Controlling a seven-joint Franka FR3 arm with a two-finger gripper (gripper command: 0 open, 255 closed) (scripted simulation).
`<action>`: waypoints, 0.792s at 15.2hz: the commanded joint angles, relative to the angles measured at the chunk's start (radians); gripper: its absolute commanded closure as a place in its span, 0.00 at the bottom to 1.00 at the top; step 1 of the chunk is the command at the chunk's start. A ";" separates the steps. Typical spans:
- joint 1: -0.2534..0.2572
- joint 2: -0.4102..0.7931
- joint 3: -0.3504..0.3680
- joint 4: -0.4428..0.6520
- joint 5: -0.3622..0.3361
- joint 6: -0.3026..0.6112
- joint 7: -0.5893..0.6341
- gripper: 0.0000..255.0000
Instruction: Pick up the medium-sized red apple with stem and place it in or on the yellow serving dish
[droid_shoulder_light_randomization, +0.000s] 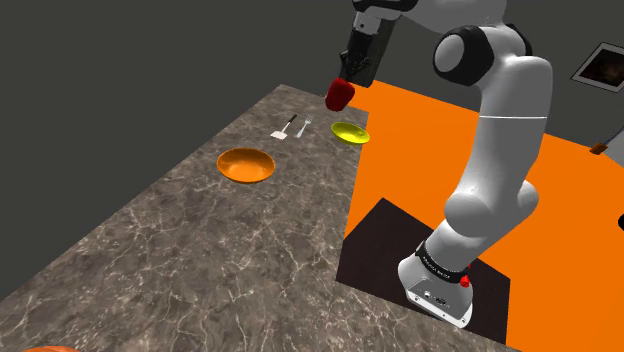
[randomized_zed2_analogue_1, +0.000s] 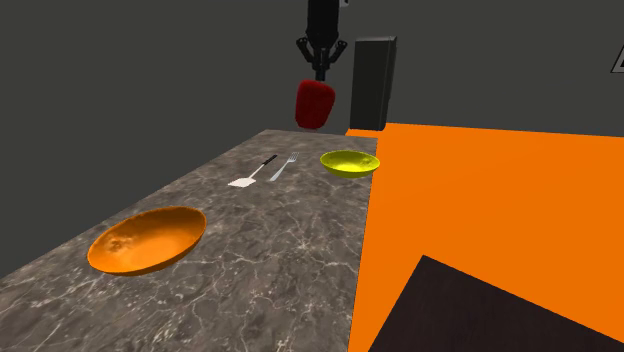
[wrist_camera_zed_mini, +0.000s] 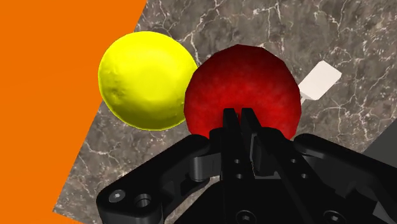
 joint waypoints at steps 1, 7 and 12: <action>-0.032 0.019 -0.010 0.046 0.006 -0.029 -0.038 1.00; -0.145 0.135 -0.033 0.282 0.029 -0.157 -0.145 1.00; -0.166 0.143 -0.037 0.252 0.031 -0.121 -0.174 1.00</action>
